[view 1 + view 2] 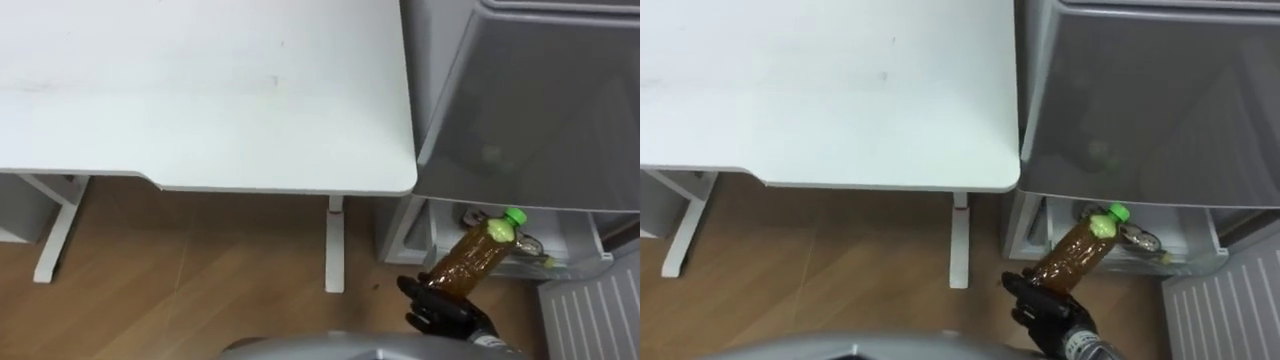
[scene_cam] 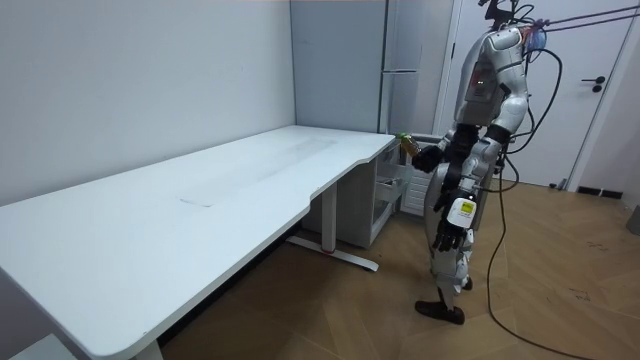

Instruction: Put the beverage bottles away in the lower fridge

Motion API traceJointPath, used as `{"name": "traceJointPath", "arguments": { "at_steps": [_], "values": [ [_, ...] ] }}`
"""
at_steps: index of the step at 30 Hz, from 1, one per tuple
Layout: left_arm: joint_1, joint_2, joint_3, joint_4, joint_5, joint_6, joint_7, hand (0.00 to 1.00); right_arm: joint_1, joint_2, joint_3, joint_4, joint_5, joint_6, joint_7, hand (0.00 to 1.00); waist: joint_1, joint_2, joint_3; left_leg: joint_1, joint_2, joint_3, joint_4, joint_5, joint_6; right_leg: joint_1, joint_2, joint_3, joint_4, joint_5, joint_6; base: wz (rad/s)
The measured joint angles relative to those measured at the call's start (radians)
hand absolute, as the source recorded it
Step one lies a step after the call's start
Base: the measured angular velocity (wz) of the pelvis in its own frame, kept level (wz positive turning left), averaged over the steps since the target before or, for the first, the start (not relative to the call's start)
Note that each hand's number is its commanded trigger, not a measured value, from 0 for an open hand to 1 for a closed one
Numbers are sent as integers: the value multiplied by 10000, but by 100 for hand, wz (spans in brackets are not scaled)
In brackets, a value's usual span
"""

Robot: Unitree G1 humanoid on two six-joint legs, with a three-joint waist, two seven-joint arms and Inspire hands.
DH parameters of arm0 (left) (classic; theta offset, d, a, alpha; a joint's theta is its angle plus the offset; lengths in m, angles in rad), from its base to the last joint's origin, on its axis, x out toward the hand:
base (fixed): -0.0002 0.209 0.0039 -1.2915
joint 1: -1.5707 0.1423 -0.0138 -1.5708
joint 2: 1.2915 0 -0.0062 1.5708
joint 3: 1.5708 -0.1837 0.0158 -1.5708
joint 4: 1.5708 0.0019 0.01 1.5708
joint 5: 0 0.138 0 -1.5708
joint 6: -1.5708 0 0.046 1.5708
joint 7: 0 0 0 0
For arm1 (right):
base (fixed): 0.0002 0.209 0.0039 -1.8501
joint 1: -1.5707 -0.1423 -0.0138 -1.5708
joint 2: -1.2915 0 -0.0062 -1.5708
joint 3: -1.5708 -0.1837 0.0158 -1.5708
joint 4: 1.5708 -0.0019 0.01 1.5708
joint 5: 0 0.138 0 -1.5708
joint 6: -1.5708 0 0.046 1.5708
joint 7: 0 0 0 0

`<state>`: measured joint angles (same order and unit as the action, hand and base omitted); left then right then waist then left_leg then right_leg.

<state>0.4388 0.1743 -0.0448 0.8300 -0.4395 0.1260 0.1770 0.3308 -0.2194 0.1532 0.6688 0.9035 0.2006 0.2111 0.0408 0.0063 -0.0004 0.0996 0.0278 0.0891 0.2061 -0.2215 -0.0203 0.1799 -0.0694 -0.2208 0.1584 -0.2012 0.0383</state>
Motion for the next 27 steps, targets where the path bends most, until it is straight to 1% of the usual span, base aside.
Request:
{"name": "traceJointPath", "arguments": {
  "at_steps": [2, 4, 7, 8, 11, 12, 13, 14, 15, 16, 17, 18, 19, 20, 21, 22, 23, 24, 25, 27],
  "values": [
    [-26, -4, -16, 160, 48, 17, -139, 0, -108, 6, 0, 228, 11, -24, -96, 100, -104, -19, -11, 1, 3, 22, 6, 3, 3, -24, -1, 25, 33, 0, 0, -2],
    [-93, 22, -78, 212, 208, 73, -150, 0, -247, 1, 1, 578, 246, -30, -276, 100, -111, -21, -4, -21, 10, 28, 36, 4, 5, -59, -2, 32, 101, 0, 0, -2],
    [-444, 31, -91, 257, 561, 202, -163, 0, -566, 3, -10, 1141, 847, -18, -693, 100, -145, -1, 5, -267, 31, 10, 269, -22, 27, -203, -3, -8, 156, 1, -2, 4],
    [-614, 34, -103, 274, 592, 211, -199, 0, -801, -13, -43, 1285, 1049, -5, -837, 100, -167, -8, 8, -459, 42, -13, 376, -19, 29, -354, -2, -11, 246, 7, -13, 0],
    [-979, 38, -106, 391, 600, 217, -372, 0, -1663, -32, -458, 1894, 1518, -1, -1209, 100, -275, 70, 82, -903, 63, -53, 679, -12, 43, -718, -16, -10, 471, 27, -45, 2],
    [-1184, 40, -78, 397, 607, 205, -409, 0, -2040, -33, -698, 2213, 1696, -9, -1344, 100, -340, 82, 87, -1019, 63, -53, 732, 5, 65, -875, -19, 2, 480, 31, -52, 0],
    [-1257, 40, -79, 421, 615, 196, -412, 0, -2281, -42, -807, 2385, 1777, -16, -1438, 100, -344, 91, 85, -1143, 69, -62, 822, 3, 67, -975, -19, 1, 515, 28, -51, 0],
    [-1516, 43, -93, 551, 618, 176, -415, 0, -2780, -71, -1023, 2648, 2092, -36, -1676, 100, -347, 103, 87, -1460, 83, -65, 964, 7, 75, -1309, -30, 11, 644, 7, -53, 0],
    [-1750, 69, -97, 603, 642, 173, -423, 0, -3184, -145, -1118, 2758, 2418, -84, -1842, 100, -362, 107, 108, -1782, 88, -71, 1070, 44, 106, -1641, -41, 34, 792, 3, -59, 0],
    [-1879, 81, -93, 649, 650, 167, -437, 0, -3388, -181, -1177, 2818, 2543, -106, -1866, 100, -357, 105, 113, -1945, 87, -72, 1127, 66, 118, -1812, -50, 50, 916, 4, -61, 0],
    [-2088, 85, -85, 835, 720, 150, -477, 0, -3888, -227, -1310, 3100, 2898, -172, -1891, 100, -318, 95, 131, -2248, 87, -73, 1272, 87, 140, -2139, -69, 112, 1171, -1, -69, 0],
    [-2327, 93, -111, 934, 792, 129, -520, 0, -4443, -239, -1390, 3450, 3280, -300, -1974, 100, -318, 101, 147, -2586, 89, -74, 1509, 106, 161, -2518, -97, 116, 1379, 2, -82, 0],
    [-2433, 96, -141, 935, 796, 108, -539, 0, -4718, -253, -1389, 3613, 3437, -394, -2018, 100, -318, 104, 150, -2811, 101, -76, 1642, 109, 166, -2726, -110, 105, 1496, 6, -87, 0],
    [-2675, 97, -184, 968, 802, -26, -561, 0, -5193, -276, -1388, 3894, 3735, -569, -2031, 100, -312, 145, 180, -3148, 116, -77, 1843, 114, 182, -3080, -146, 78, 1720, 10, -95, 0],
    [-2988, 107, -221, 1232, 821, -174, -590, 0, -5654, -311, -1397, 4355, 4045, -645, -2040, 100, -263, 72, 235, -3454, 107, -88, 1969, 146, 225, -3452, -206, 48, 2000, 3, -105, 0],
    [-3162, 110, -223, 1383, 856, -232, -627, 0, -5869, -334, -1446, 4557, 4087, -638, -2090, 100, -193, 36, 257, -3605, 99, -86, 2048, 154, 237, -3651, -239, 45, 2175, -14, -107, 0],
    [-3413, 167, -245, 1528, 893, -240, -711, 0, -6196, -399, -1574, 4723, 4090, -624, -2229, 100, -62, -85, 309, -3971, 50, -58, 2239, 162, 256, -4131, -351, 48, 2585, -126, -134, 0],
    [-3588, 293, -377, 1572, 896, -246, -804, 0, -6507, -508, -1660, 4804, 4096, -622, -2240, 100, -53, -164, 357, -4449, -2, -73, 2553, 140, 294, -4639, -441, 93, 3010, -287, -147, 3],
    [-3675, 333, -383, 1615, 897, -247, -824, 0, -6700, -587, -1666, 4936, 4121, -621, -2229, 100, -48, -170, 362, -4713, -8, -82, 2744, 123, 316, -4902, -487, 91, 3235, -338, -148, 12],
    [-3963, 486, -517, 1710, 914, -242, -840, 0, -7084, -919, -1751, 5116, 4324, -604, -2237, 100, 32, -181, 368, -5613, -47, -86, 3381, 39, 406, -5841, -647, 151, 4028, -548, -160, 8]
  ]
}}
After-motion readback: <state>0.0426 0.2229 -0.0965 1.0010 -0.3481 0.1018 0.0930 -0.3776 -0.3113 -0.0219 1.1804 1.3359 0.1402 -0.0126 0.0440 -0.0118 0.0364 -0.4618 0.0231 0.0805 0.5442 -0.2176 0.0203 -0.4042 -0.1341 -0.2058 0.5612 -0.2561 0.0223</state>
